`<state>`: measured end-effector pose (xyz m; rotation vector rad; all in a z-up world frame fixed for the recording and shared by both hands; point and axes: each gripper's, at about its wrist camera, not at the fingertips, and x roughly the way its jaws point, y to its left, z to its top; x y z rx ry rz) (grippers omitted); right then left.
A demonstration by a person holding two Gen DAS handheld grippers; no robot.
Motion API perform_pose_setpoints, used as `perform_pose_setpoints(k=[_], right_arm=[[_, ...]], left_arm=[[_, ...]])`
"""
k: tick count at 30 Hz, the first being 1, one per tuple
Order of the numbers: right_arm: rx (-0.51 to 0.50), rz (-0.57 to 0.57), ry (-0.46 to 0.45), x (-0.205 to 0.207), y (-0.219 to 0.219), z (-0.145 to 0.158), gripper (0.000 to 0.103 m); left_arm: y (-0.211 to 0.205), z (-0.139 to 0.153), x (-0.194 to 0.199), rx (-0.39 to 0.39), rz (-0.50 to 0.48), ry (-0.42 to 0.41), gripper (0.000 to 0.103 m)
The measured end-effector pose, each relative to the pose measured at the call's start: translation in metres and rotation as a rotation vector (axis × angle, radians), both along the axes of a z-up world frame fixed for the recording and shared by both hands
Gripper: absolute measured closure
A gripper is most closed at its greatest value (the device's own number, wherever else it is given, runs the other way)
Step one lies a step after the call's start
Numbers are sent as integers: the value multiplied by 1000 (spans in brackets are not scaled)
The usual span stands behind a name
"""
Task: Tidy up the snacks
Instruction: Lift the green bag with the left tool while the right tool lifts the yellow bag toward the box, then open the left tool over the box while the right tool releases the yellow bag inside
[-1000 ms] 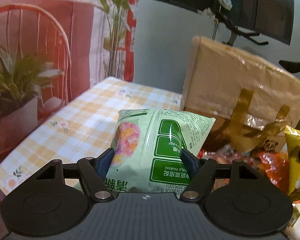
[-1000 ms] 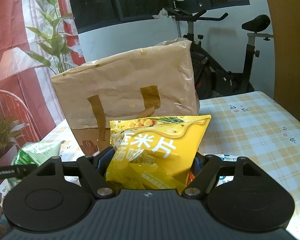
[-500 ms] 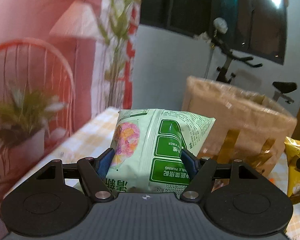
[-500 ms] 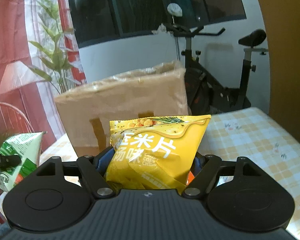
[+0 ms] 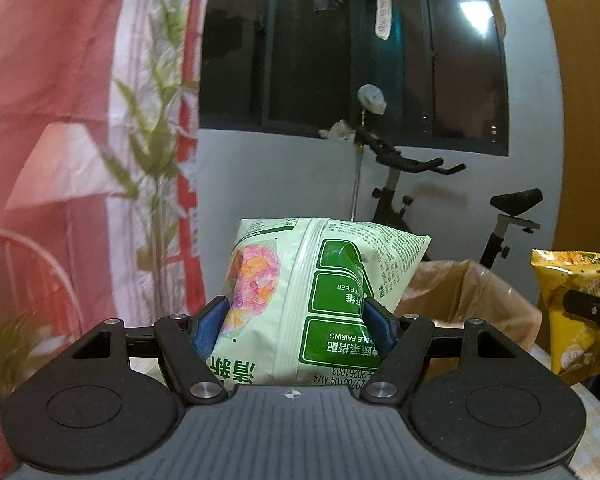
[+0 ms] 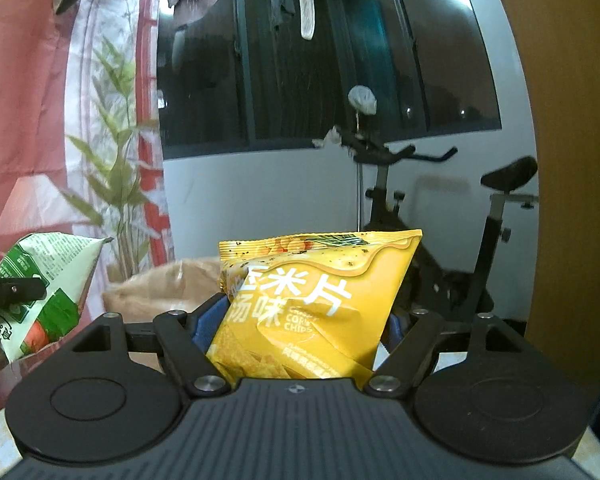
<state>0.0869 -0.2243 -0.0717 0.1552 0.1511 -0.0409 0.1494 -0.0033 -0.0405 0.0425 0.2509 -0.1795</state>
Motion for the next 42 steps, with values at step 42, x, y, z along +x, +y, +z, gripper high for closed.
perform_pose_setpoints(k=[42], right_arm=[[-7, 44, 207, 169, -15, -6, 23]], left_arm=[[-77, -17, 165, 45, -173, 161, 22]])
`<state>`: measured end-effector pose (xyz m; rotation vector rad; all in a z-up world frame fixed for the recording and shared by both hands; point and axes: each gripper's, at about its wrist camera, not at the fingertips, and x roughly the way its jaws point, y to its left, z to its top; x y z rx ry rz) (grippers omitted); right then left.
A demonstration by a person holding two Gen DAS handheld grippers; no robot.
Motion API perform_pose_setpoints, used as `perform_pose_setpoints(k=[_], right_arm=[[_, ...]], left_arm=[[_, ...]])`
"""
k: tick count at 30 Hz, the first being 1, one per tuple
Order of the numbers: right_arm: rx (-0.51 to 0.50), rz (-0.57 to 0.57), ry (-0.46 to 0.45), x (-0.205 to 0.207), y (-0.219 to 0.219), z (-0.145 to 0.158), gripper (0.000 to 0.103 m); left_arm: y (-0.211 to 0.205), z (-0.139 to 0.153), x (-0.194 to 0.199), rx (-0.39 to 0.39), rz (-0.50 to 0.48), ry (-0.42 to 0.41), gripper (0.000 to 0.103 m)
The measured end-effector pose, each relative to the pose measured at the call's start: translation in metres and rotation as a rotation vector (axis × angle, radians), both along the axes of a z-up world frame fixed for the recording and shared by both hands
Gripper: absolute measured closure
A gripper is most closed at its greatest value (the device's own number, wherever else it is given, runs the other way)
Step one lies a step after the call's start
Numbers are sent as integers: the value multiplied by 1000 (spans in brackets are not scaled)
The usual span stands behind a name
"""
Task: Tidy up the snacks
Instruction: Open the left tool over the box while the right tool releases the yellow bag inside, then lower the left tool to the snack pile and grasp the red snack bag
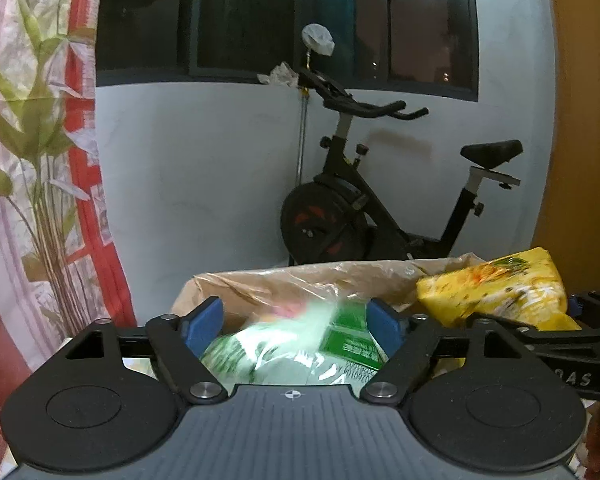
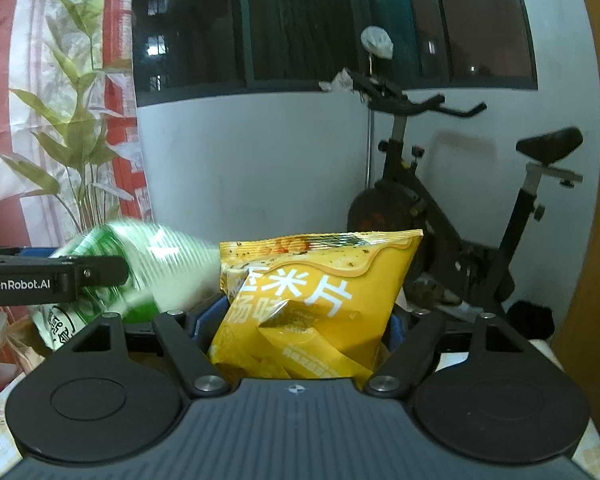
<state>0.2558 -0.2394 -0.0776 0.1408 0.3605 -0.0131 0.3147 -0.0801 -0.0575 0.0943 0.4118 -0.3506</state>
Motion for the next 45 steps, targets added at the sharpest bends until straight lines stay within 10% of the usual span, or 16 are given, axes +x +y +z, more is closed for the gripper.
perform_pose_setpoints(k=[21, 45], right_arm=[[73, 25, -17, -51, 1, 14, 13], [61, 71, 173, -143, 21, -72, 13]], left_arm=[[49, 9, -62, -51, 0, 78, 22], [74, -110, -154, -150, -126, 501, 21]])
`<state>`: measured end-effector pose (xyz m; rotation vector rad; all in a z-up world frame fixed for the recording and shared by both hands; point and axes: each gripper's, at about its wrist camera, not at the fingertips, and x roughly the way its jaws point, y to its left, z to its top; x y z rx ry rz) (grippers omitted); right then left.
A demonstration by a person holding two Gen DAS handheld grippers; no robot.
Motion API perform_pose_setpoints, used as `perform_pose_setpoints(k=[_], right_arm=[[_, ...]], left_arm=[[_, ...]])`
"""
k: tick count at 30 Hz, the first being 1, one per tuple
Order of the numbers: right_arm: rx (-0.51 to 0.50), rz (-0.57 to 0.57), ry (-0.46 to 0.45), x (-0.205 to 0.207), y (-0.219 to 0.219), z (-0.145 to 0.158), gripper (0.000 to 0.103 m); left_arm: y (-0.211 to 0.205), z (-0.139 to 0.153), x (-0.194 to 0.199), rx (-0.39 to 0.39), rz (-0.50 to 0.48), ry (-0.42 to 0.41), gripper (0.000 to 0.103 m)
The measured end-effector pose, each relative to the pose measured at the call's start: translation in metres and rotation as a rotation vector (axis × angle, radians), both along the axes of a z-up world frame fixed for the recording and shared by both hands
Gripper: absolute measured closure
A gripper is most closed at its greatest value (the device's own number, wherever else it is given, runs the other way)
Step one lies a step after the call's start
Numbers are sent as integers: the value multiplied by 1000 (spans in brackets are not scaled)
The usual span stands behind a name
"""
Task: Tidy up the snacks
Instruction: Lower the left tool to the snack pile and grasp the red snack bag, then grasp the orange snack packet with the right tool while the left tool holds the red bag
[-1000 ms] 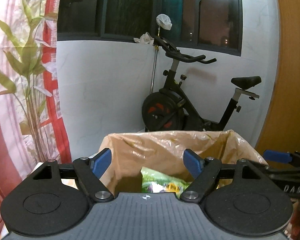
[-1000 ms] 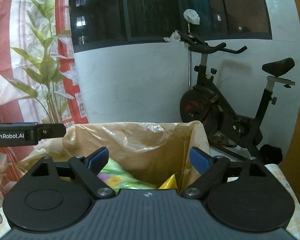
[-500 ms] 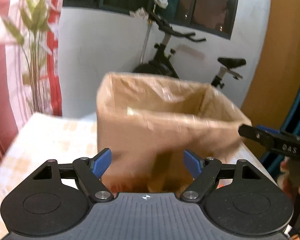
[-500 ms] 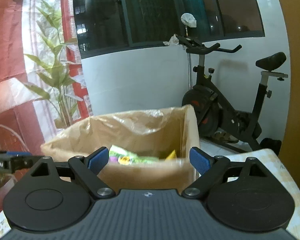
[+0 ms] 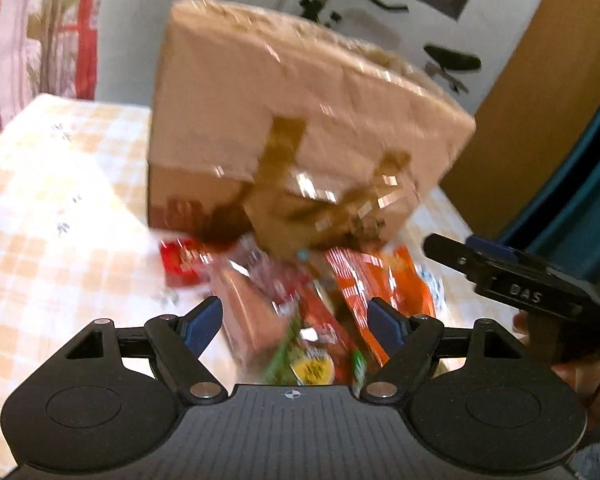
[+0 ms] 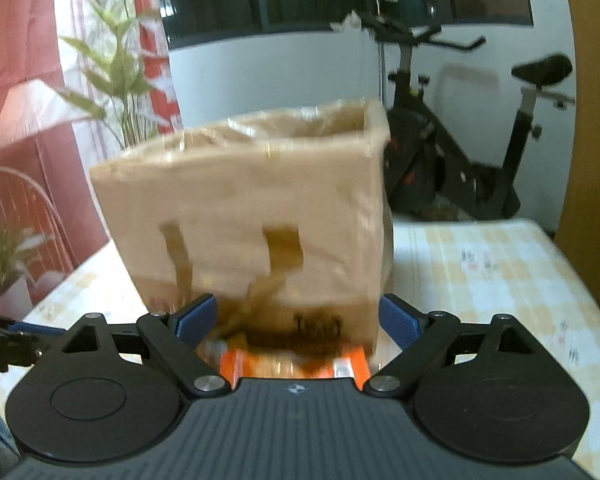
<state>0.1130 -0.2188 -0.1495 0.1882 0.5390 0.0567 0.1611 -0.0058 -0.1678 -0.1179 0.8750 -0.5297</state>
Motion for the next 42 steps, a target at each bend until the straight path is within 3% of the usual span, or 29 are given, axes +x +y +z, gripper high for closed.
perform_pose_setpoints(k=[8, 14, 18, 25, 35, 42], right_arm=[[20, -26, 95, -11, 0, -25, 13], [18, -22, 136, -9, 3, -32, 13], [20, -4, 159, -7, 7, -36, 12], [-5, 2, 167, -6, 12, -36, 11], [-68, 39, 146, -7, 24, -36, 7], [-143, 93, 123, -9, 37, -35, 6]], left_arm=[[-20, -24, -8, 97, -71, 77, 21], [-19, -40, -5, 106, -62, 141, 24], [-14, -36, -8, 64, -56, 103, 44], [-2, -11, -12, -15, -31, 16, 44], [16, 21, -12, -26, 93, -116, 44], [19, 24, -9, -25, 173, -133, 44]])
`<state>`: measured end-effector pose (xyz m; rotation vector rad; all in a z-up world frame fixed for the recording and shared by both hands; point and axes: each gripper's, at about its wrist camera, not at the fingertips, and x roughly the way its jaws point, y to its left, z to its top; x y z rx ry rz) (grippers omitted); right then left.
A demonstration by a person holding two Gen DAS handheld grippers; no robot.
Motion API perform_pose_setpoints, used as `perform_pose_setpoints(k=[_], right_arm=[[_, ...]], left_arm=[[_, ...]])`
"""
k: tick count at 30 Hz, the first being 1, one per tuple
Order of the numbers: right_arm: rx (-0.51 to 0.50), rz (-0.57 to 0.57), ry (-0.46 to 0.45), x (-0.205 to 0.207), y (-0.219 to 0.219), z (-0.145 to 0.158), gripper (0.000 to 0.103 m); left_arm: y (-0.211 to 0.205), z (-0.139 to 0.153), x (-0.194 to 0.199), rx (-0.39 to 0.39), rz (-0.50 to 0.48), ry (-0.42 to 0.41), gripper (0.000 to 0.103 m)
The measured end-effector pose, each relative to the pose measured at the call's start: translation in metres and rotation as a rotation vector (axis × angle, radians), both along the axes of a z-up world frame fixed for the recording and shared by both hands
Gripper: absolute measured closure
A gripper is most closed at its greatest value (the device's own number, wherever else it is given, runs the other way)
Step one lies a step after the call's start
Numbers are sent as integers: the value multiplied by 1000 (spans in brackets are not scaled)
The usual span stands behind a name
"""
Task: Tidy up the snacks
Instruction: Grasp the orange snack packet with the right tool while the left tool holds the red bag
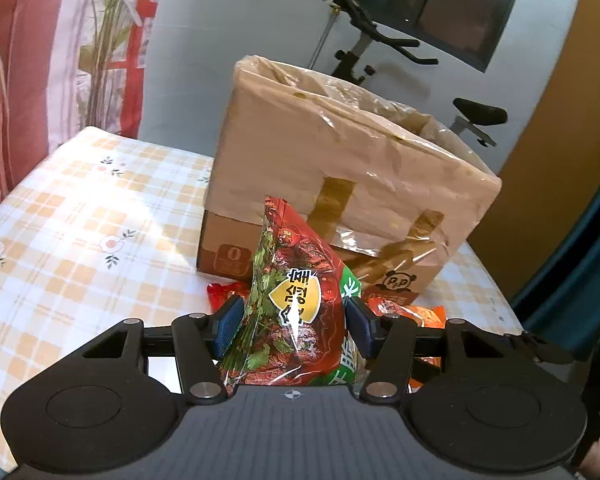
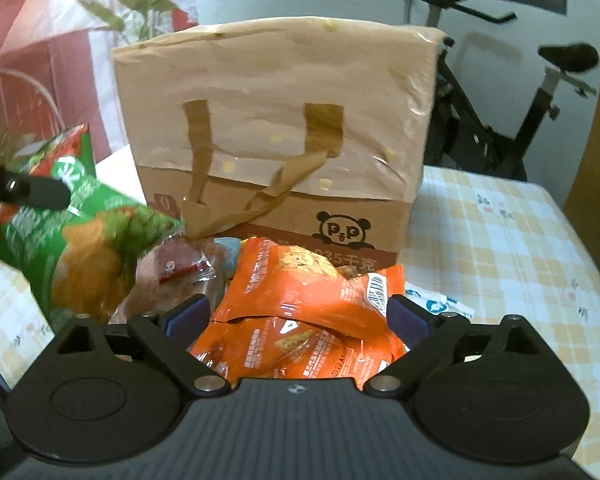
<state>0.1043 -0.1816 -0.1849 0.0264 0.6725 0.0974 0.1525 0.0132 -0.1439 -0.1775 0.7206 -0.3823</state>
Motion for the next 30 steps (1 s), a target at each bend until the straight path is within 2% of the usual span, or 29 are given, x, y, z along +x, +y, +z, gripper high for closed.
perform_pose_setpoints(k=[9, 30], right_arm=[[-23, 30, -2, -2, 6, 0, 6], [-92, 42, 25, -15, 13, 0, 6]], left_arm=[[-1, -7, -5, 38, -11, -9, 44], [4, -9, -14, 27, -2, -13, 44]])
